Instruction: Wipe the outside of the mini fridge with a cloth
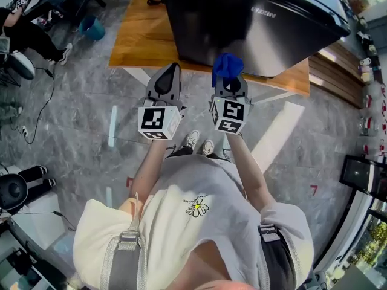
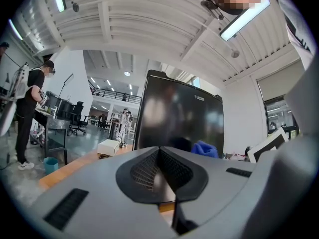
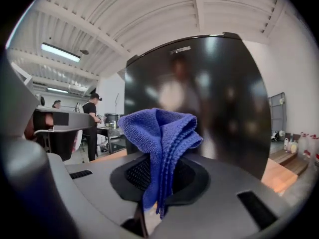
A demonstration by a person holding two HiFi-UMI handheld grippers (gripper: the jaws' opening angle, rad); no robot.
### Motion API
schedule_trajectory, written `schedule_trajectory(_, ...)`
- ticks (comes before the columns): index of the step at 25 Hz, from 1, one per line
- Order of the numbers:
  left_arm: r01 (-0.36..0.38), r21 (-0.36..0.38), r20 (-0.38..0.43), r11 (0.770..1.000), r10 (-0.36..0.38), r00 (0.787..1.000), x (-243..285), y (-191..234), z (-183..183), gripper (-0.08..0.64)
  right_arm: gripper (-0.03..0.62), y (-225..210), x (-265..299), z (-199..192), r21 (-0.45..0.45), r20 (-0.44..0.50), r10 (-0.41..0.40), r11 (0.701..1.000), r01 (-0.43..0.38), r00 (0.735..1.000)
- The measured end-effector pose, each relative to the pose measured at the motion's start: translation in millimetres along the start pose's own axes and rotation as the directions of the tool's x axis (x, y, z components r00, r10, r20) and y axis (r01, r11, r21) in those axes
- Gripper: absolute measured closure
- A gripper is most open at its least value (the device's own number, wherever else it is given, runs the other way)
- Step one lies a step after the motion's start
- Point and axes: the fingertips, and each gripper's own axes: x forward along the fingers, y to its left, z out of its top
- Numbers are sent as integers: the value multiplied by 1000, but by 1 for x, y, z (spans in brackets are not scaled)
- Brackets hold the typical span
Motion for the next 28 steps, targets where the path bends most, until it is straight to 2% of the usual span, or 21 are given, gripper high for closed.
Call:
schedule_trajectory(7,-48,79,43,996,44,998,-12,31,-9,555,521,76,57,-10,-77,0,111,991,-110,994)
schedule_trajectory(17,-64,81,22,995,63,998,-21,61,-14,555,520,125,108,-20,-131,-28,156,979,-158,987)
schedule_trajectory(23,-71,65,14,995,71,997,-22,78,-15,555,521,132,117,-22,-155,-35,132,979,-136,991)
schedule_trajectory(28,-41,53,9,998,41,999,-16,65,-16,555,520,111,102,-22,-154,-35,91,984,-95,995)
